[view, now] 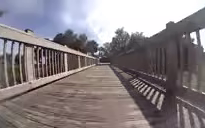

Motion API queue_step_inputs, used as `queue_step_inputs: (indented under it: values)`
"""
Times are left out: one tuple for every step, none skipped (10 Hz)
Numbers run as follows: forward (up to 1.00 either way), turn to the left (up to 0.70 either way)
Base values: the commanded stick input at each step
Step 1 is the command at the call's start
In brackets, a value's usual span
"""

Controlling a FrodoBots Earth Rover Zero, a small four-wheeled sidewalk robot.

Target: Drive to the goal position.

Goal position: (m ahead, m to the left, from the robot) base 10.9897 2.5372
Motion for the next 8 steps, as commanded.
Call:
queue_step_inputs:
  values:
    - [0.85,0.00]
    - [0.85,0.00]
    - [0.85,0.00]
    - [0.85,0.00]
    - [0.85,0.00]
    - [0.85,0.00]
    - [0.85,0.00]
    - [0.85,0.00]
